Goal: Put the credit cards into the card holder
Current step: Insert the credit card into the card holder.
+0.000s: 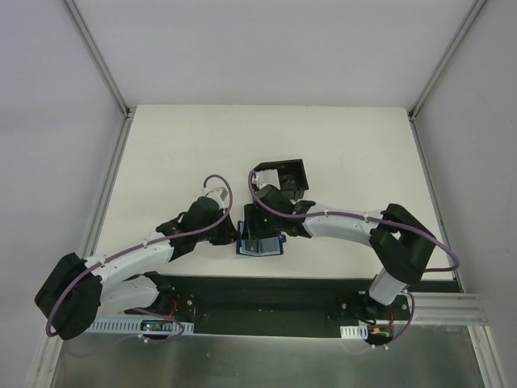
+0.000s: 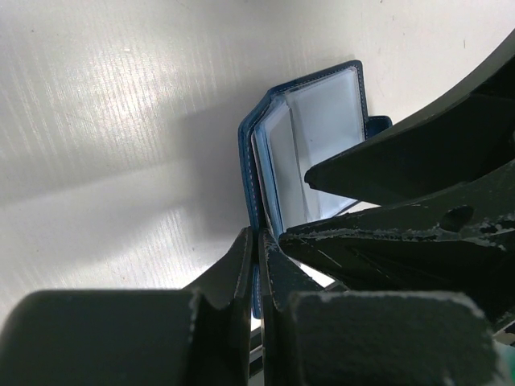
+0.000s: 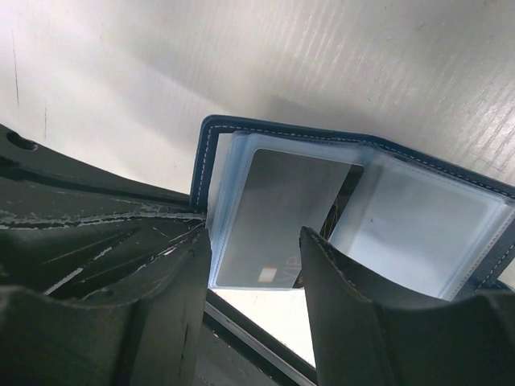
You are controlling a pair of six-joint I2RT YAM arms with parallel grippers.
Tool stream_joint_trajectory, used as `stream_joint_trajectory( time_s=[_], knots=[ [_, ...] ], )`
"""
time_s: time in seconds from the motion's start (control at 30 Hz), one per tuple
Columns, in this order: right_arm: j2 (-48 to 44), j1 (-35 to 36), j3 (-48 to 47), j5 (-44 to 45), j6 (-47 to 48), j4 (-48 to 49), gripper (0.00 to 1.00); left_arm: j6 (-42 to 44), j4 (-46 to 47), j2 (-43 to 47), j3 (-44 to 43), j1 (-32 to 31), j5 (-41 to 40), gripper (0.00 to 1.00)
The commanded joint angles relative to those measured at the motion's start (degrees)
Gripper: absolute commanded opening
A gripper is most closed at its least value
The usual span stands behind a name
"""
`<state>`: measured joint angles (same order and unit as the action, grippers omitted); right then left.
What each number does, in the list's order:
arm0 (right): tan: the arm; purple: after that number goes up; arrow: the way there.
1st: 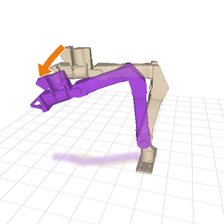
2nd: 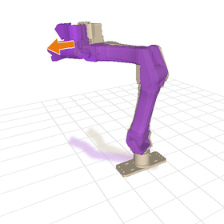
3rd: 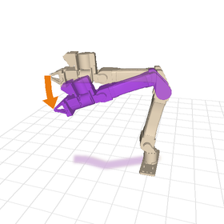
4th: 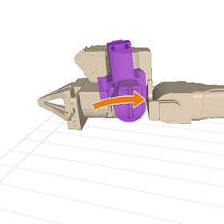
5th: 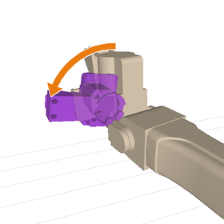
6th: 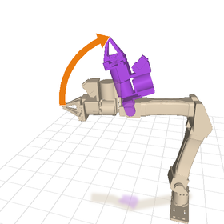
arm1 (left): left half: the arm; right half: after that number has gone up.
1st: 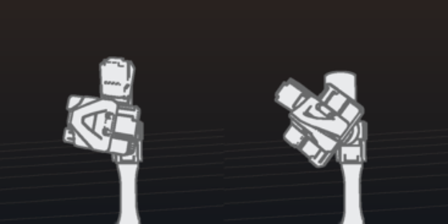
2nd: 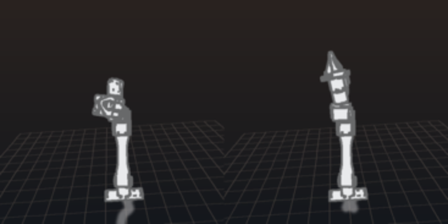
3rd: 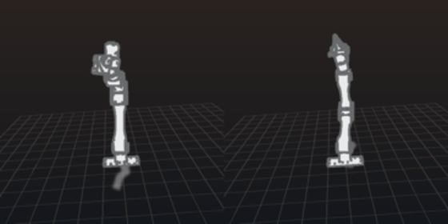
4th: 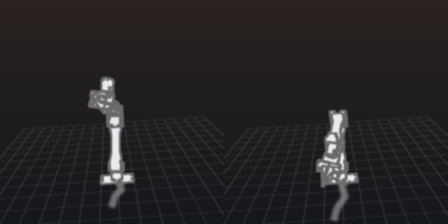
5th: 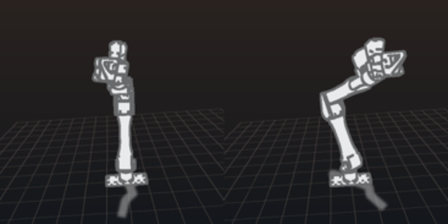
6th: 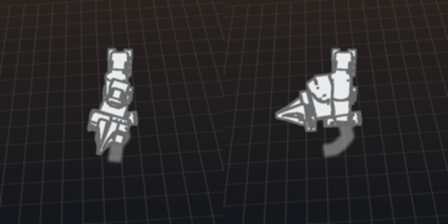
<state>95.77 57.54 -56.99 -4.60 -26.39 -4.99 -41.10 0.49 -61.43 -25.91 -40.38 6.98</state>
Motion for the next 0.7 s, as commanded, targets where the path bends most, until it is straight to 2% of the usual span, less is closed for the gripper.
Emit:
stream_joint_trajectory(
  time_s=[0.0,0.67],
  knots=[
    [-2.87,0.21,-0.14,1.7,0.64,0.51,0.5,-0.12,0.21,0.96,-0.54,0.66,-0.39,0.0],
    [0.3,0.29,-2.16,2.14,0.11,-2.12,0.46,-0.12,0.21,1.05,-0.46,0.65,-0.3,0.0]
  ],
)
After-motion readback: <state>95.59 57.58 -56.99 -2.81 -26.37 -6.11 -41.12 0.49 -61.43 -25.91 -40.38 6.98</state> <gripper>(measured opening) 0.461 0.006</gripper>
